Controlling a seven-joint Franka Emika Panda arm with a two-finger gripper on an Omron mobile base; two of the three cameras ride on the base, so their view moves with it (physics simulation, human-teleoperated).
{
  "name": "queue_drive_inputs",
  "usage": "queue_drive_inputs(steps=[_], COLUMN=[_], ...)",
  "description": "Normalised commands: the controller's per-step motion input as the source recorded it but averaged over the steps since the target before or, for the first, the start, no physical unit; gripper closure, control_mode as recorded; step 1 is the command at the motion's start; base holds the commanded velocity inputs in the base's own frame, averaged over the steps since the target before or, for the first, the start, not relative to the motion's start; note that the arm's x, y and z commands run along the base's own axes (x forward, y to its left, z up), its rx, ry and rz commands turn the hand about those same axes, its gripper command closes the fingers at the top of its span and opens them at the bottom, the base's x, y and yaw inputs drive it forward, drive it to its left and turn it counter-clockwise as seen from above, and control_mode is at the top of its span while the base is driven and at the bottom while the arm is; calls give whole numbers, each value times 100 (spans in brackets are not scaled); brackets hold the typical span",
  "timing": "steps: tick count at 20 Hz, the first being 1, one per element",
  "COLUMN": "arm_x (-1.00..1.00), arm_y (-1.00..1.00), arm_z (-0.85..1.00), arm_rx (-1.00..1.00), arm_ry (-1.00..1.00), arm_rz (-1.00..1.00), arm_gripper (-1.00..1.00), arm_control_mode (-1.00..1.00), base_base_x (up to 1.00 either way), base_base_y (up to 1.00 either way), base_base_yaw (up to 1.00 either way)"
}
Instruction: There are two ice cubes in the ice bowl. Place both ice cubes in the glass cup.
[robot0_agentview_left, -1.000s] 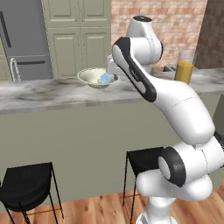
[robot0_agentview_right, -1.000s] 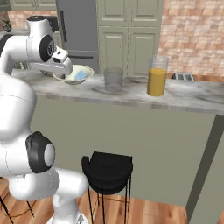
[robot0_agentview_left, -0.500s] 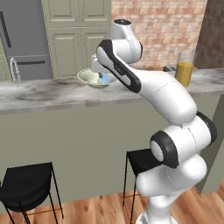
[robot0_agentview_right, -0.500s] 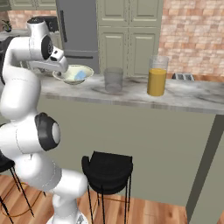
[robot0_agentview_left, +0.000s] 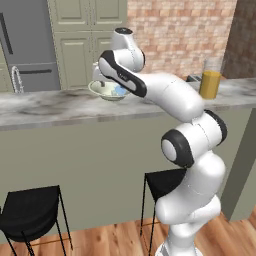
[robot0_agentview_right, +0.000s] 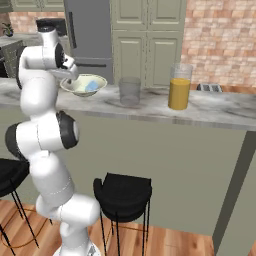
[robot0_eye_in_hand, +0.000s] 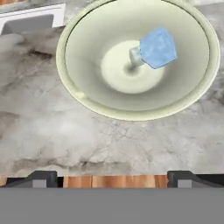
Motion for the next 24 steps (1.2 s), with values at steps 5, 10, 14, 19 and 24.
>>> queue_drive_inputs(steps=[5, 10, 14, 19, 24], arm_x=[90, 78, 49, 29, 5], arm_y=[1, -5, -50, -59, -15], arm_z=[0, -17, -40, -31, -8], arm_rx=[0, -3, -4, -2, 0], arm_ry=[5, 7, 1, 0, 1], arm_rz=[0, -2, -3, -1, 0], arm_gripper=[-100, -100, -100, -100, -100], arm_control_mode=[-100, -100, -100, -100, -100], base_base_x=[0, 0, 0, 0, 0], base_base_y=[0, 0, 0, 0, 0], base_base_yaw=[0, 0, 0, 0, 0])
